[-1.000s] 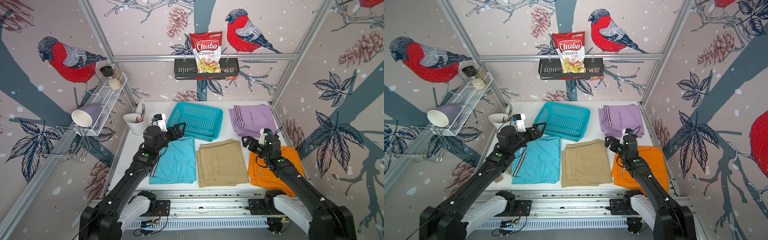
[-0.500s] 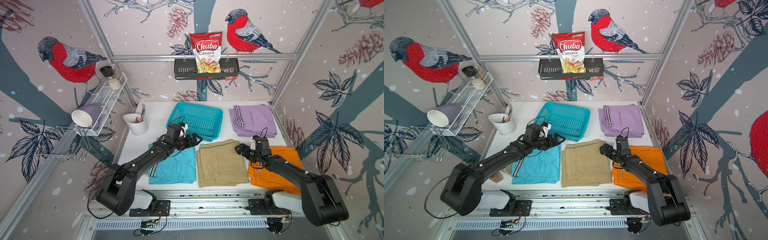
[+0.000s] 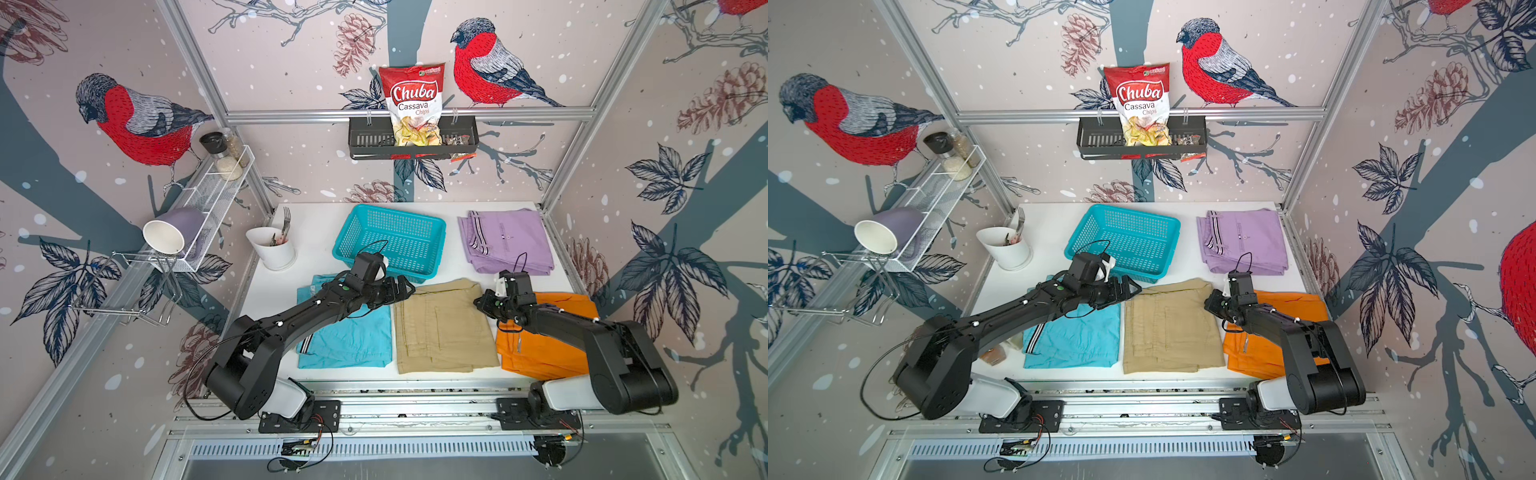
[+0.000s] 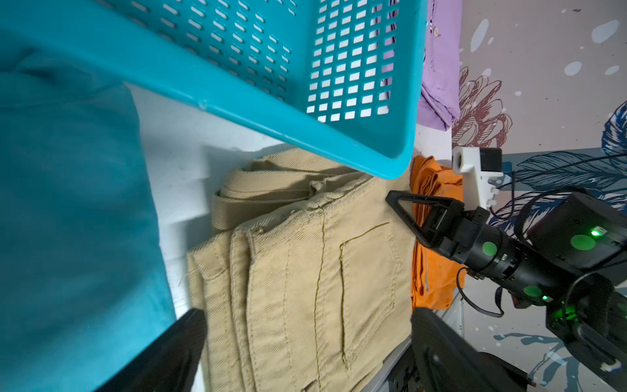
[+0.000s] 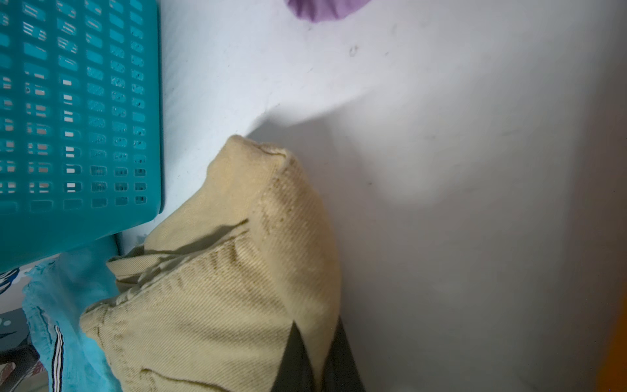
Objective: Put the folded long pants in the basket
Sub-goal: Pick up the long pant at the center of the board.
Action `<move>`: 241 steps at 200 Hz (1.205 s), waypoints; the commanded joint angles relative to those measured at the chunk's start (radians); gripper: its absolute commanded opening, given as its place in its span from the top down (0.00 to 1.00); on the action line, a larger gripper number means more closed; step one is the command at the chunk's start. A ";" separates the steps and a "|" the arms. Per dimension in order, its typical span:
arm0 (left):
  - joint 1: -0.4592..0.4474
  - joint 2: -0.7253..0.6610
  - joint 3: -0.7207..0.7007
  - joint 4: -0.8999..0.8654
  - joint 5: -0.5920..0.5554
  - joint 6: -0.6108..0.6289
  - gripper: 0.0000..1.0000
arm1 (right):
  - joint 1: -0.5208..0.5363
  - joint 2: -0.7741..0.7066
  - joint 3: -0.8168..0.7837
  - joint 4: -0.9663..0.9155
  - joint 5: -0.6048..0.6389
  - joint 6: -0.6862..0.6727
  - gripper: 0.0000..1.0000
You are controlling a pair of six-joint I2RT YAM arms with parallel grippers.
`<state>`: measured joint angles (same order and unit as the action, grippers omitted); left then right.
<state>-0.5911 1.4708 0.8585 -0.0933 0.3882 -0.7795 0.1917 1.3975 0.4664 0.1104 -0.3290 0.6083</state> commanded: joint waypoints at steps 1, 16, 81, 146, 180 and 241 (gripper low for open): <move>-0.018 0.048 0.014 -0.004 -0.002 0.001 0.03 | -0.043 -0.038 -0.019 -0.014 0.038 0.034 1.00; -0.038 0.109 0.037 -0.015 -0.006 -0.002 0.03 | -0.083 -0.066 -0.036 -0.009 0.032 0.050 1.00; -0.114 0.290 0.125 -0.050 -0.041 -0.004 0.03 | -0.131 -0.086 -0.055 0.015 0.004 0.065 1.00; -0.121 0.379 0.133 -0.020 -0.006 -0.030 0.06 | -0.129 -0.096 -0.051 0.010 0.006 0.061 1.00; -0.131 0.366 0.124 -0.006 -0.019 -0.036 0.21 | -0.104 -0.138 -0.040 -0.010 0.043 0.054 1.00; -0.136 0.367 0.129 -0.006 0.004 -0.035 1.00 | -0.033 -0.178 -0.007 -0.049 0.112 0.032 1.00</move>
<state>-0.7177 1.8389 0.9859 -0.0391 0.3847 -0.8146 0.1303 1.2346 0.4358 0.0769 -0.2752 0.6567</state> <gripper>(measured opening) 0.048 0.106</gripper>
